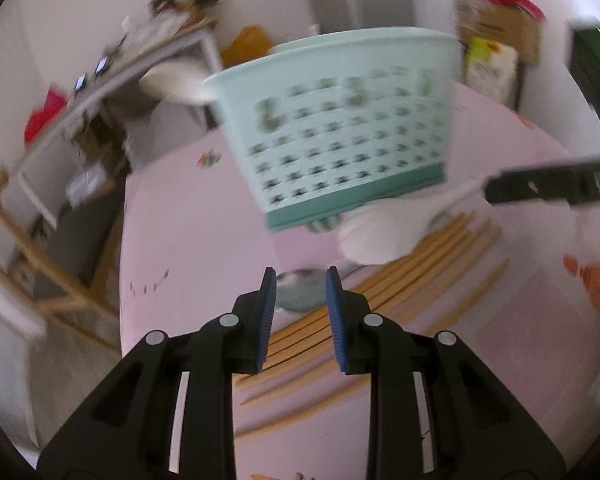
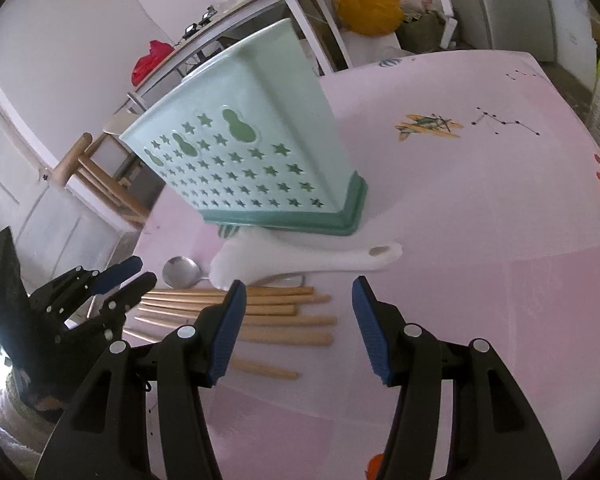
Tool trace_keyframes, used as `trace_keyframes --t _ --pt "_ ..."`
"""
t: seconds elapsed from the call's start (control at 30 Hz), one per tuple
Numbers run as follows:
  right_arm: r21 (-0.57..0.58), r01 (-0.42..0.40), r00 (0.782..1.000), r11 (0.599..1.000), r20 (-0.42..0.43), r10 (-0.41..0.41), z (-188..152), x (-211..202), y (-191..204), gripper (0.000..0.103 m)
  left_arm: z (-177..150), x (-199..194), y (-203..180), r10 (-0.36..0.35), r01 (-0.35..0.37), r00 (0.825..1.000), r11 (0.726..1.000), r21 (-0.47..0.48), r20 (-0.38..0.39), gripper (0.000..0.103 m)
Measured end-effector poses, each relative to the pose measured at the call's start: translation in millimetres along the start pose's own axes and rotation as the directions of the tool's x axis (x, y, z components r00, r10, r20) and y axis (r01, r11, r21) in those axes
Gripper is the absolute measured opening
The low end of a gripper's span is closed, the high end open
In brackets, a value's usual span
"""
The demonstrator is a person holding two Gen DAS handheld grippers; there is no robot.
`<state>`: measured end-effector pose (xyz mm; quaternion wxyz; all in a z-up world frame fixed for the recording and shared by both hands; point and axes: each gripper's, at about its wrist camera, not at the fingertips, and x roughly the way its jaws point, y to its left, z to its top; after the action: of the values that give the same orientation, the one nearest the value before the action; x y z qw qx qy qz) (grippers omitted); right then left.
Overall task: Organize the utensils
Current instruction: 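Close the left tool on the silver spoon beside the rice paddle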
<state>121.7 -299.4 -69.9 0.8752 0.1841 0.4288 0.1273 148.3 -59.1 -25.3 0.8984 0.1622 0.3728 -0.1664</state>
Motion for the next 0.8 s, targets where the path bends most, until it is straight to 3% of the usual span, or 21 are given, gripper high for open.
trace_keyframes --t 0.07,0.17,0.3,0.33,0.43,0.53,0.6,0.8 --pt "0.004 -0.007 1.000 1.000 -0.004 0.007 -2 2 2 0.054 2 5 22 -0.062 0.058 0.998 0.991 -0.118 -0.027 0.024" --pt "0.014 -0.013 1.000 1.000 -0.013 0.013 -6 3 7 0.054 2 19 51 -0.180 0.154 0.981 0.949 -0.276 -0.073 0.024" --pt "0.017 -0.018 1.000 1.000 -0.018 0.018 -10 2 9 0.054 -1 43 79 -0.324 0.244 0.940 0.854 -0.460 -0.102 0.023" --pt "0.015 -0.019 1.000 1.000 -0.017 0.019 -10 1 10 0.054 -3 49 85 -0.369 0.271 0.924 0.821 -0.502 -0.104 0.023" --pt "0.013 -0.020 1.000 1.000 -0.017 0.020 -10 -1 13 0.054 -9 60 93 -0.453 0.327 0.887 0.753 -0.572 -0.090 0.019" --pt "0.012 -0.024 1.000 1.000 -0.019 0.024 -11 -1 15 0.054 -17 67 94 -0.496 0.350 0.865 0.709 -0.612 -0.081 0.017" --pt "0.008 -0.026 0.999 1.000 -0.020 0.026 -12 -2 17 0.054 -20 71 93 -0.514 0.356 0.854 0.690 -0.630 -0.079 0.011" --pt "0.012 -0.029 0.999 1.000 -0.026 0.029 -14 -2 21 0.054 -23 75 90 -0.550 0.384 0.833 0.642 -0.664 -0.050 0.011"
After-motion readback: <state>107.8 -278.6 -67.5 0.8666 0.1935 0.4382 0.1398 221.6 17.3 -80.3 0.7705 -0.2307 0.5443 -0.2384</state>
